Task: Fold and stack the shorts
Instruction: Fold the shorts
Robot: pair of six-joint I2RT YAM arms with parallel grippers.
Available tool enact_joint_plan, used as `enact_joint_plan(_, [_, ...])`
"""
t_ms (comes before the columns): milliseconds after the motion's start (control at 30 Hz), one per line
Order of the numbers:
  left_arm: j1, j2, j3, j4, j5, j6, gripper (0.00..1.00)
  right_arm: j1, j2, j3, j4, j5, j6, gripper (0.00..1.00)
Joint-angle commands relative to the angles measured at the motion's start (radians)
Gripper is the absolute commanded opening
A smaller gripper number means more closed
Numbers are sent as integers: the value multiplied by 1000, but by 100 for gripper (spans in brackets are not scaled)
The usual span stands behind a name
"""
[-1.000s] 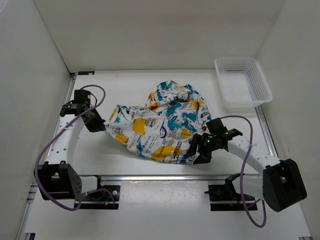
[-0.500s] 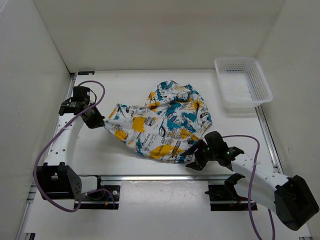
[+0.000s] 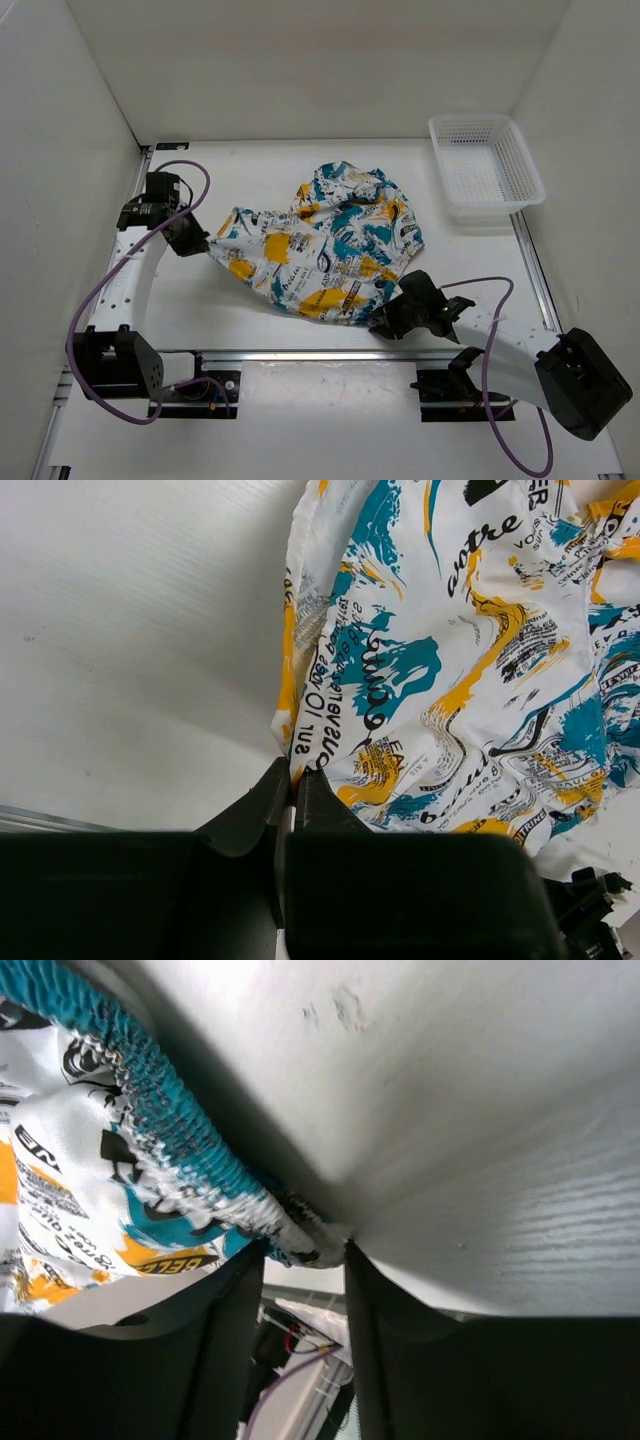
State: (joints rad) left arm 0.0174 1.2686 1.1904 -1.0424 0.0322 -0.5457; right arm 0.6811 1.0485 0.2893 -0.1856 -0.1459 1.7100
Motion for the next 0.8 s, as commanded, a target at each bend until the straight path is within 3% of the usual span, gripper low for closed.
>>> enact_joint_plan(0, [-4,-23,40,13,-12,9,10,11,30,2,9,103,37,42])
enact_joint_plan(100, [-4,-23,40,13,-12,9,10,11,76,37,3,161,22,27])
enact_joint_plan(133, [-4,-23,40,13,-3,9,10,11,88,89,-23,178,-19,9])
enact_joint_plan(167, [-4,-23,40,13,-3,9,10,11,97,124,-52,199,-51,0])
enact_joint_plan(333, [-4,-2,149,-27,-14,9,10,-41,71,445,-367,393,-353,0])
enact_joint_plan(433, [-4,17,268,-68,-5,9,10,-61,42,678,-471,474,-497,0])
enact_joint_plan(767, [6,12,532,-123,38,9,10,-225,68,991,-626,375,-835,0])
